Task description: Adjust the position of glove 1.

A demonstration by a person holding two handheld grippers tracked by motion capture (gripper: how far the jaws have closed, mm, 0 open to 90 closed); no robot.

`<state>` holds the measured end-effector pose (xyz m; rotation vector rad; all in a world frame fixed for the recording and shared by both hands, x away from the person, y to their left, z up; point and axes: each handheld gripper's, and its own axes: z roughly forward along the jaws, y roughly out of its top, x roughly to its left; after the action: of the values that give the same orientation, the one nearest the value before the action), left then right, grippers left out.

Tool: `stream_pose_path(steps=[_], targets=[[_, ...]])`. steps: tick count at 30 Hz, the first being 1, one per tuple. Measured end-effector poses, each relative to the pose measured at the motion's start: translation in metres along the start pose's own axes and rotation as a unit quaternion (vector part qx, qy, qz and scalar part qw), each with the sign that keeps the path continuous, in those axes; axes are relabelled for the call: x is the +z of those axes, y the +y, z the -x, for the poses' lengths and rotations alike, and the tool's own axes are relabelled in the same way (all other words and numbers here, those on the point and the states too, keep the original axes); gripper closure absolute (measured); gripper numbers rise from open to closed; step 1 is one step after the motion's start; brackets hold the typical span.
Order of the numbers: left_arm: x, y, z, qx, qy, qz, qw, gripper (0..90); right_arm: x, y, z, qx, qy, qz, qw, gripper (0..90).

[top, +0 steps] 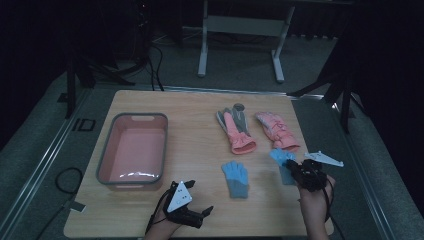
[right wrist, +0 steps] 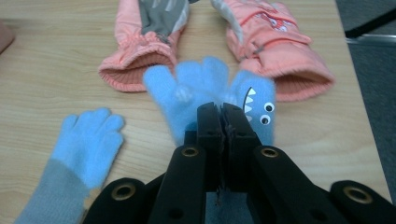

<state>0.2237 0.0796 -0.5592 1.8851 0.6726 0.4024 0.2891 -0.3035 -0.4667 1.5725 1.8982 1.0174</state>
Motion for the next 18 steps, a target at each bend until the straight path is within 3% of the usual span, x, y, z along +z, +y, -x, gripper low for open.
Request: stream_pose_path(steps=[4, 11, 13, 18], targets=[[0.0, 0.0, 0.0, 0.003, 0.0, -0.002, 1.0, 0.2, -0.003, -0.016, -0.003, 0.041, -0.015, 0.005, 0.9991, 87.2], [0.001, 0.0, 0.001, 0.006, -0.002, -0.004, 1.0, 0.2, 0.02, -0.047, -0.009, 0.059, -0.029, -0.031, 0.9974, 87.2], [0.001, 0.0, 0.001, 0.006, -0.003, -0.004, 1.0, 0.2, 0.029, -0.052, -0.009, 0.053, -0.045, -0.04, 0.9968, 87.1], [0.001, 0.0, 0.001, 0.008, -0.004, -0.005, 0.9999, 0.2, 0.043, -0.062, -0.005, 0.068, -0.048, -0.057, 0.9949, 85.9]])
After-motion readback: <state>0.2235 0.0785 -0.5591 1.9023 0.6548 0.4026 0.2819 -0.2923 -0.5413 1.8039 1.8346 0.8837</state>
